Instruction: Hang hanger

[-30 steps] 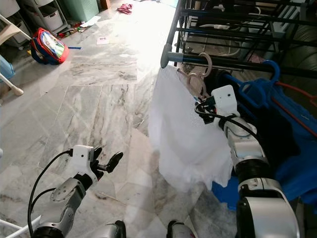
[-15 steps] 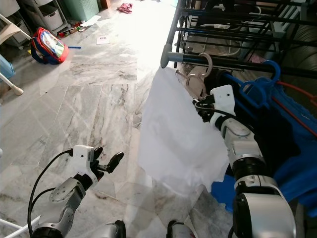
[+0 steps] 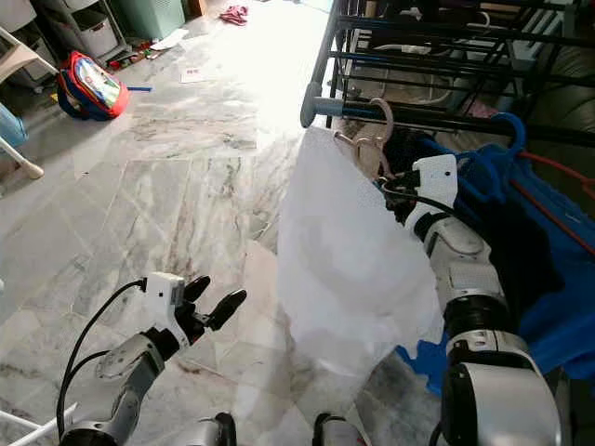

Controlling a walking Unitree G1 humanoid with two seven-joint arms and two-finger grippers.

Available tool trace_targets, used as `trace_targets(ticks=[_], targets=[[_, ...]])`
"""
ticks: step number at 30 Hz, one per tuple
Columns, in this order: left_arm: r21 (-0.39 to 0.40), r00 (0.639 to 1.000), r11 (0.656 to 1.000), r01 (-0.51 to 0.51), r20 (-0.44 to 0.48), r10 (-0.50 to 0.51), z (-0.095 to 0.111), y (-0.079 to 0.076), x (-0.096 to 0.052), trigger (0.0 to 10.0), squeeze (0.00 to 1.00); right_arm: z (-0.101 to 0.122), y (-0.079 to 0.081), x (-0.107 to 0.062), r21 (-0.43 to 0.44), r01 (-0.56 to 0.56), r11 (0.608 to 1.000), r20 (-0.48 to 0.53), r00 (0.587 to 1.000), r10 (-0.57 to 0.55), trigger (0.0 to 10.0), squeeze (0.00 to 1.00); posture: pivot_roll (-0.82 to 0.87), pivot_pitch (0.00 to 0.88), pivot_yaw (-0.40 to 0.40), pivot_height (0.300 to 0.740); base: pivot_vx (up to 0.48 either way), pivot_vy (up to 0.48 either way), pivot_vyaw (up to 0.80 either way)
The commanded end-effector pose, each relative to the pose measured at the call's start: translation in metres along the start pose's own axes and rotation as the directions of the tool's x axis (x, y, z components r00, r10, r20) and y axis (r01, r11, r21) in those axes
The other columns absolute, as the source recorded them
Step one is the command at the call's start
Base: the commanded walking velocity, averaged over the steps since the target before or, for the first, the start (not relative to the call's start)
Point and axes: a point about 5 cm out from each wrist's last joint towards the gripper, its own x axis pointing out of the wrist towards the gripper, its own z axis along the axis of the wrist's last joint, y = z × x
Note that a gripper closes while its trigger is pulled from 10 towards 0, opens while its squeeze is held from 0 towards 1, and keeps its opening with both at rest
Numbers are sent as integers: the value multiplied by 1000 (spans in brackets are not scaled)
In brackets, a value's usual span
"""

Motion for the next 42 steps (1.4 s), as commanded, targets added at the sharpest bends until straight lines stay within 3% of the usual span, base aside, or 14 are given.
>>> trace_targets(ticks=[1,5,6,7,8,11,13,14,15,17,18,19,27,42], targets=[[4,999,1000,3,-40,-3,-8,0,-5,10000,0,6,5,0,12,-44,999,39,998,43,0,0,56,213,29,740,0,0,0],[8,999,1000,4,-50,-3,-9,0,-6,10000,0,7,9,0,15,-68,998,44,997,67,1490,0,55,213,29,740,0,0,0],[13,998,1000,5,-57,-5,-10,0,-6,10000,0,5,10,0,5,-72,997,36,997,72,3608,0,55,213,30,740,0,0,0],[13,998,1000,5,-57,-5,-10,0,-6,10000,0,5,10,0,5,-72,997,36,997,72,3608,0,55,213,30,740,0,0,0],[16,998,1000,8,-60,-7,-10,0,-5,10000,0,4,12,0,-3,-74,997,30,997,74,7059,0,55,213,30,740,0,0,0],[18,998,1000,9,-63,-8,-11,0,-6,10000,0,2,14,-1,-19,-85,996,21,996,86,6510,0,55,213,31,740,0,0,0],[23,997,1000,11,-71,-10,-12,0,-6,10000,0,-2,14,-2,-36,-67,997,-2,998,67,10000,0,53,212,34,740,0,0,0],[23,997,1000,11,-71,-10,-12,0,-6,10000,0,-2,14,-2,-36,-67,997,-2,998,67,10000,0,53,212,34,740,0,0,0],[24,997,1000,11,-75,-10,-13,0,-6,10000,0,-5,15,-2,-34,-67,997,-6,998,66,6353,0,54,210,32,740,0,0,0],[25,997,1000,12,-77,-10,-13,0,-6,10000,0,-6,15,-2,-33,-66,997,-10,998,66,7922,0,54,209,32,740,0,0,0],[26,997,1000,13,-79,-11,-13,0,-6,10000,0,-7,16,-3,-31,-68,997,-12,998,67,1961,0,54,208,33,740,0,0,0],[27,997,1000,13,-80,-11,-13,0,-6,10000,0,-8,17,-3,-29,-65,997,-13,998,65,78,0,54,207,32,740,0,0,0],[31,997,999,16,-81,-13,-13,0,-5,10000,0,-6,18,-1,21,-40,999,-5,999,40,0,0,56,203,32,740,0,0,0],[43,998,999,-16,-57,18,-12,2,-4,10000,0,39,34,-15,107,116,987,302,942,-144,0,0,49,201,28,740,0,0,0]])
